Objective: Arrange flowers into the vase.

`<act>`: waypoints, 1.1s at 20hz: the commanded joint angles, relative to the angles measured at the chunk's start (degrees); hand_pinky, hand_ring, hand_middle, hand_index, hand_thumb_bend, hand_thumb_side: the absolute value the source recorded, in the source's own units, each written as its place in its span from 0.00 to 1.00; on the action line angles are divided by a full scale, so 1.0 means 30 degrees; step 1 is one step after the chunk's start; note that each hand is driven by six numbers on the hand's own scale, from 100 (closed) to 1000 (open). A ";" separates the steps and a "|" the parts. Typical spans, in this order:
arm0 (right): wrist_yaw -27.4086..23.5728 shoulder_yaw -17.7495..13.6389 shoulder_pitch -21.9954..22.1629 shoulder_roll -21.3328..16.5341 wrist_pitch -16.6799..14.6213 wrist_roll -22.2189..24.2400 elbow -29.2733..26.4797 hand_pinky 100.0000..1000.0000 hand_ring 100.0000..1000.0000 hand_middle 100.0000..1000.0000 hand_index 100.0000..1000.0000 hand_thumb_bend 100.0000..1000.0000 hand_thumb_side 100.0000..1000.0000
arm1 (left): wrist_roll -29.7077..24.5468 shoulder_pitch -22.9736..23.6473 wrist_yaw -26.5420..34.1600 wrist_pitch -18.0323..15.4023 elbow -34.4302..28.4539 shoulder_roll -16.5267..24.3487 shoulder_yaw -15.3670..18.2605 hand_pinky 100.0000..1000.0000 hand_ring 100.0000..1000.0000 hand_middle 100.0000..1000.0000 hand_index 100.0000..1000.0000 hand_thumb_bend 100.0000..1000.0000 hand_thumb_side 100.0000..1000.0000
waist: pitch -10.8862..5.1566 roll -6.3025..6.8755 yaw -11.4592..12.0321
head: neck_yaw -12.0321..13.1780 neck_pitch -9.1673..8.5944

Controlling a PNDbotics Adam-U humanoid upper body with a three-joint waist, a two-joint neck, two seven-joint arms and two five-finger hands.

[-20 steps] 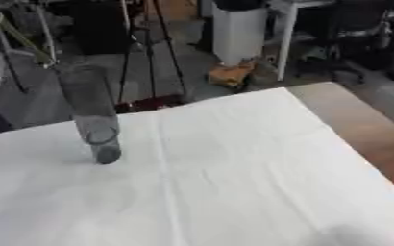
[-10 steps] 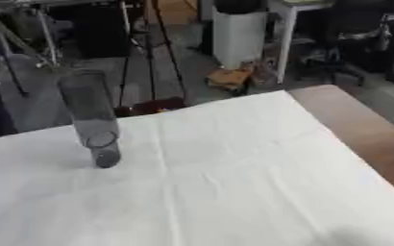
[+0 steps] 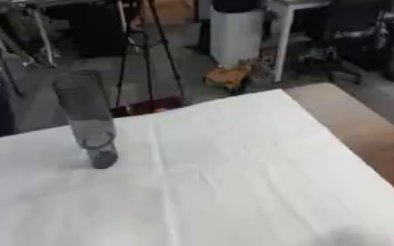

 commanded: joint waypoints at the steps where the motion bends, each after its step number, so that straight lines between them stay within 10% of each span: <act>1: 0.0226 0.0011 -0.0240 -0.0425 -0.0198 0.0025 -0.0252 0.00 0.16 0.03 0.30 0.34 0.62 | 0.0326 -0.0544 0.0009 -0.0043 -0.0231 0.0144 0.0067 0.00 0.00 0.00 0.02 0.00 0.24 | 0.0162 0.0223 0.0005 | 0.0114 -0.0341; 22: 0.0648 0.0105 -0.0324 -0.0385 -0.0509 0.0025 -0.0198 0.00 0.16 0.03 0.30 0.34 0.62 | 0.1649 -0.0619 0.0757 -0.0445 0.1012 -0.0312 0.0177 0.00 0.00 0.00 0.02 0.00 0.27 | 0.0608 0.0510 -0.0121 | 0.3863 -0.2221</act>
